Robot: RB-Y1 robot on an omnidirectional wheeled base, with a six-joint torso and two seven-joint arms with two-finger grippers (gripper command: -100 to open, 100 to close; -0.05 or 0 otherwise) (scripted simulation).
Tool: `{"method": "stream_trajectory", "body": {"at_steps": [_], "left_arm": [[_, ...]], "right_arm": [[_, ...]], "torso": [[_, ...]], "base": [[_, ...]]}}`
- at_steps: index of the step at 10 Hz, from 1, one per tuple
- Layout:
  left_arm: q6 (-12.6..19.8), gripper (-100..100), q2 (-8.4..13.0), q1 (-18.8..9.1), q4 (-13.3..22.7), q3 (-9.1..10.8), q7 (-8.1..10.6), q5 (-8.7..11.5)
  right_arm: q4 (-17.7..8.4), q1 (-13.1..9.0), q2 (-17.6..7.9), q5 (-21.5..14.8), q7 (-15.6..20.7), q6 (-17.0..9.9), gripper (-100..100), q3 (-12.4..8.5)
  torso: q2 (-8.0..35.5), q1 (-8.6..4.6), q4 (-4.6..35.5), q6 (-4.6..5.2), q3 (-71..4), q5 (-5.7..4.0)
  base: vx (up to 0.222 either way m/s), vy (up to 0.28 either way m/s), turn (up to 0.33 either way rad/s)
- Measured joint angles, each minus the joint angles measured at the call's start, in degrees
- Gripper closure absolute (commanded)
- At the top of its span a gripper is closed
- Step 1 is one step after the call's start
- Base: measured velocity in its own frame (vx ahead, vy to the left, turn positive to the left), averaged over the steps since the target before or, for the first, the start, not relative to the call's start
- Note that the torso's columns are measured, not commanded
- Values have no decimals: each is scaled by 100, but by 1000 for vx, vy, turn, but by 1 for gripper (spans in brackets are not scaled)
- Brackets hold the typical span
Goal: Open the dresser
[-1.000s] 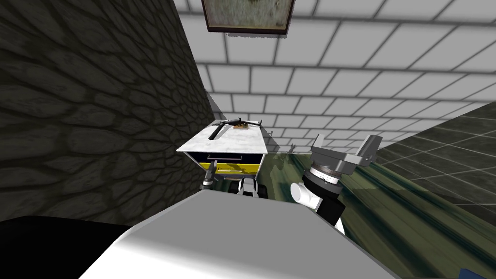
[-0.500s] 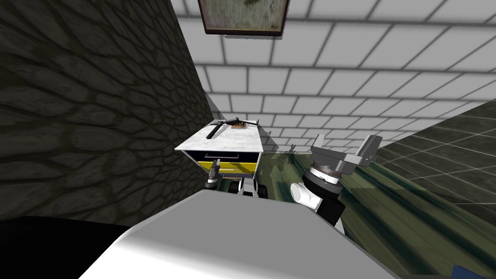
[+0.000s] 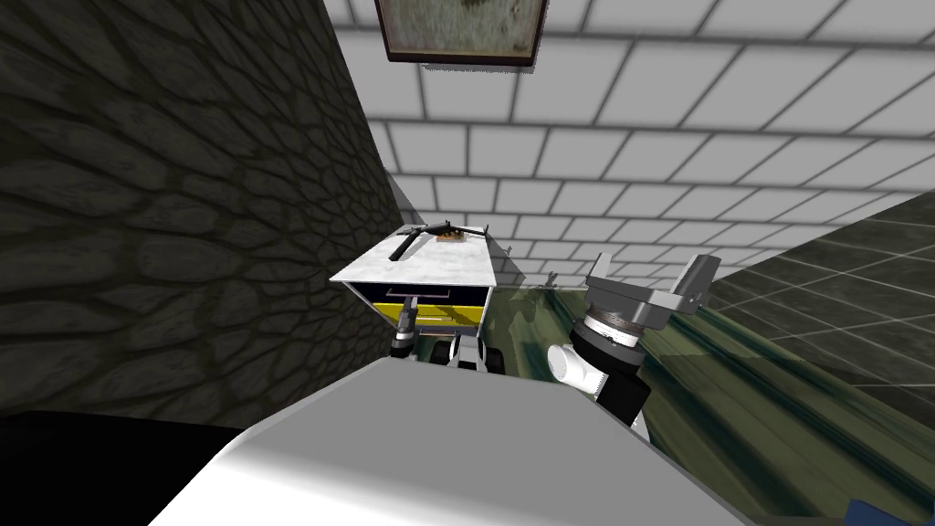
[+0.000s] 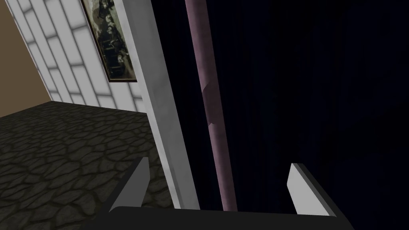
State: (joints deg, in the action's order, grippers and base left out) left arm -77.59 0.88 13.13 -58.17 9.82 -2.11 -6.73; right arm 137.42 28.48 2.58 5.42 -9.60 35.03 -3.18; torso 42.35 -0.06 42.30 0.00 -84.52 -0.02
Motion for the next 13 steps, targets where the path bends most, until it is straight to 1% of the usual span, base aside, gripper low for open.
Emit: {"method": "stream_trajectory", "body": {"at_steps": [1, 3, 4, 5, 6, 8, 9, 10, 11, 13], "left_arm": [[170, -100, 17, -36, -143, -6, 12, 7], [448, -100, 85, -205, -247, 5, 46, 41], [481, 100, 88, -213, -256, 5, 50, 43], [369, 100, 83, -180, -153, 11, 45, 41], [281, 100, 62, -76, -105, 9, 49, 30], [75, 100, 10, 3, -58, 0, 21, 8], [-43, 100, -2, 21, 19, 3, 6, 4], [-232, 100, -10, 65, 134, 11, -4, 2], [-282, 100, -12, 72, 147, 10, -5, 1], [-74, 100, 25, 14, -11, -3, 31, 2]], "right_arm": [[0, 0, 0, 0, 0, 0, 0, 0], [0, 0, 0, 0, 0, 0, 0, 0], [0, 0, 0, 0, 0, 0, 0, 0], [0, 0, 0, 0, 0, 0, 0, 0], [0, 1, -1, 0, 0, 0, 0, -1], [0, 1, 0, 0, 0, 0, 0, 0], [0, 0, 0, 0, 0, 0, 0, 0], [0, 0, 0, 0, 0, 0, 0, 0], [0, 0, 0, 0, 0, 0, 0, 0], [0, -1, 0, 0, 0, 0, 0, 0]], "torso": [[-1, 3, 0, 0, -1, 1], [-6, 6, -2, 0, -4, 2], [-12, 9, -4, -1, -7, 3], [-20, 12, -6, -1, -12, 4], [-4, -2, 13, -2, -9, -14], [-2, -1, -1, 0, -1, -1], [-9, 4, -10, 1, -2, 7], [-22, 14, -24, 2, -6, 18], [-24, 16, -16, 2, -11, 12], [25, 1, 4, -5, 15, 1]], "base": [[-38, -20, 23], [-31, -15, 10], [15, 4, -20], [34, 14, -28], [41, 28, -11], [28, 18, -6], [28, 16, -14], [6, 4, 0], [-76, -20, 33], [-168, -27, 29]]}}
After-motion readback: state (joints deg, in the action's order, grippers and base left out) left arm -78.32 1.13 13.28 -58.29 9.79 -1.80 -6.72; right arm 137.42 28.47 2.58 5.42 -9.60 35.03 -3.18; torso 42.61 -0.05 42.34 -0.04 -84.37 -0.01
